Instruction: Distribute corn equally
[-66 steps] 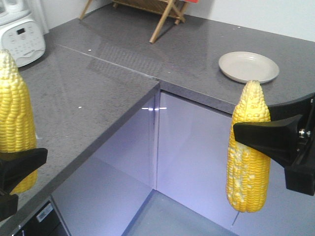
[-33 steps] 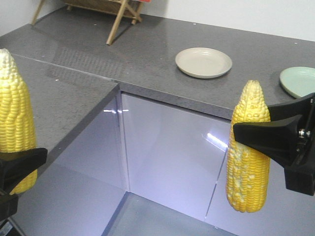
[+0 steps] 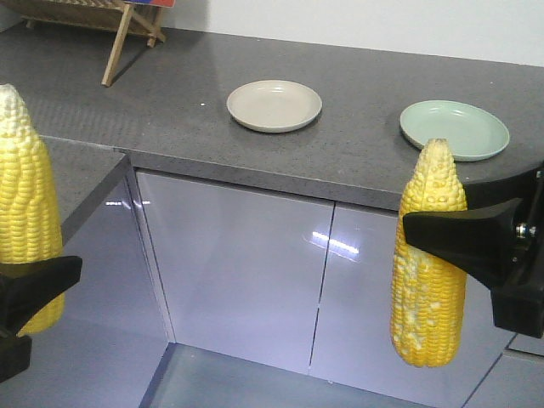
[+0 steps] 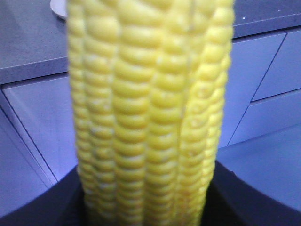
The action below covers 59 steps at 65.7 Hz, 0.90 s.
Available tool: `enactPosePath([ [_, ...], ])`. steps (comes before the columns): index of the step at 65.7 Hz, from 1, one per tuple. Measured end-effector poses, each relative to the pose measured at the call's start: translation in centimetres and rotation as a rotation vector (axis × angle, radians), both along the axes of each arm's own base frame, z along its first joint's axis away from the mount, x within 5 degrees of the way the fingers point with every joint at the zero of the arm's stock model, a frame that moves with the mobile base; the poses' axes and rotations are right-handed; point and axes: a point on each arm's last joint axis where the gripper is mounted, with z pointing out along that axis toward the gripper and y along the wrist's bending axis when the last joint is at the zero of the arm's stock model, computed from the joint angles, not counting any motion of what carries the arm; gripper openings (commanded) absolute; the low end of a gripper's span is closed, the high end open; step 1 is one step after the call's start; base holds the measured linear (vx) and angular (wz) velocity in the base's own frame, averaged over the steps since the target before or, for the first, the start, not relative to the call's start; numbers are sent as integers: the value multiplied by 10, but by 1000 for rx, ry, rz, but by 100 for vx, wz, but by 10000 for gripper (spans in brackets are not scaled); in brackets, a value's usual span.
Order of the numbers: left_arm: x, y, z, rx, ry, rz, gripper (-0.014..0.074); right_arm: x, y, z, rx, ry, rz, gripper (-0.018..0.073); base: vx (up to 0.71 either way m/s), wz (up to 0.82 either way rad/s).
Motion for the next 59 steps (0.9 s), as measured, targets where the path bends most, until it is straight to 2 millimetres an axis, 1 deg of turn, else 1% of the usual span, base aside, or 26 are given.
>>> enactPosePath([
  [59,0,0,0,0,0,0,286,0,0,0,0,0,0,228,1,-20],
])
